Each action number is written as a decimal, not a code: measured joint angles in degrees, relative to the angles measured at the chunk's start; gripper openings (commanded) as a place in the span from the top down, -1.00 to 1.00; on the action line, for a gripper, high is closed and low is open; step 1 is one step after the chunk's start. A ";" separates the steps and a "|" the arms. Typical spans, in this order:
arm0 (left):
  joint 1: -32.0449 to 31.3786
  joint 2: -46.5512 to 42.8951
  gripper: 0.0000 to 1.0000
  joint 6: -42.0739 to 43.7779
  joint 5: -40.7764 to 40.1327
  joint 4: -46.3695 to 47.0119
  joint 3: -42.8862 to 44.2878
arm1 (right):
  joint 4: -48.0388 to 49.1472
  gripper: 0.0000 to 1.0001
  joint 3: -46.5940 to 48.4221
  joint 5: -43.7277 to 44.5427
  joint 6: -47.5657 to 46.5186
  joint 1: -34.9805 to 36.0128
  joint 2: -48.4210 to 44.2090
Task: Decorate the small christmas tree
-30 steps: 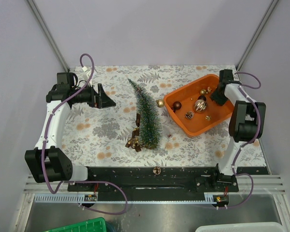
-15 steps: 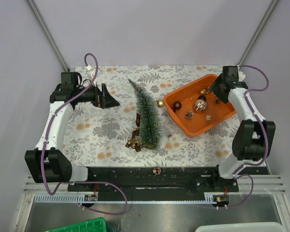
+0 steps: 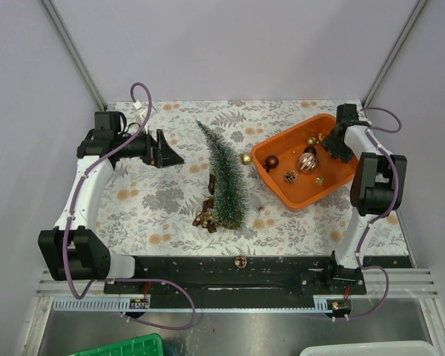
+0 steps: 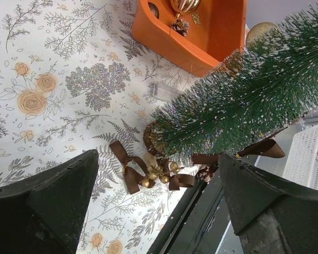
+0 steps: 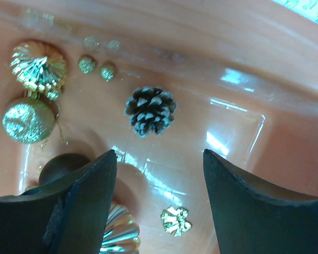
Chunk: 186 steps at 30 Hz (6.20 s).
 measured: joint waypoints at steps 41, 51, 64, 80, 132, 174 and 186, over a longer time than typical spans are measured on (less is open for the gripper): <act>0.00 1.16 -0.98 0.46 0.02 -0.52 0.00 | 3.02 -0.11 2.82 0.50 -0.94 -1.97 5.62; 0.00 1.16 -0.98 0.57 0.02 -0.59 0.00 | 3.02 -0.48 2.84 1.14 -1.22 -2.12 5.62; 0.00 1.16 -0.98 0.87 0.02 -0.83 0.00 | 2.86 -0.18 4.26 1.90 -1.20 -2.27 7.04; 0.00 1.16 -0.98 0.94 0.04 -0.85 0.00 | 3.45 0.26 3.67 1.64 -0.83 -2.27 6.67; -6.43 1.46 -0.98 -8.76 0.02 9.68 3.78 | -11.04 0.42 5.27 -37.88 -6.45 36.68 -38.40; -13.42 4.46 -0.98 -10.69 -3.93 14.75 1.75 | -13.25 0.46 11.56 -28.28 -9.57 42.86 -31.10; -13.46 4.46 -0.98 -10.67 -4.13 14.75 1.75 | -13.97 0.46 13.20 -29.59 -10.29 42.88 -31.06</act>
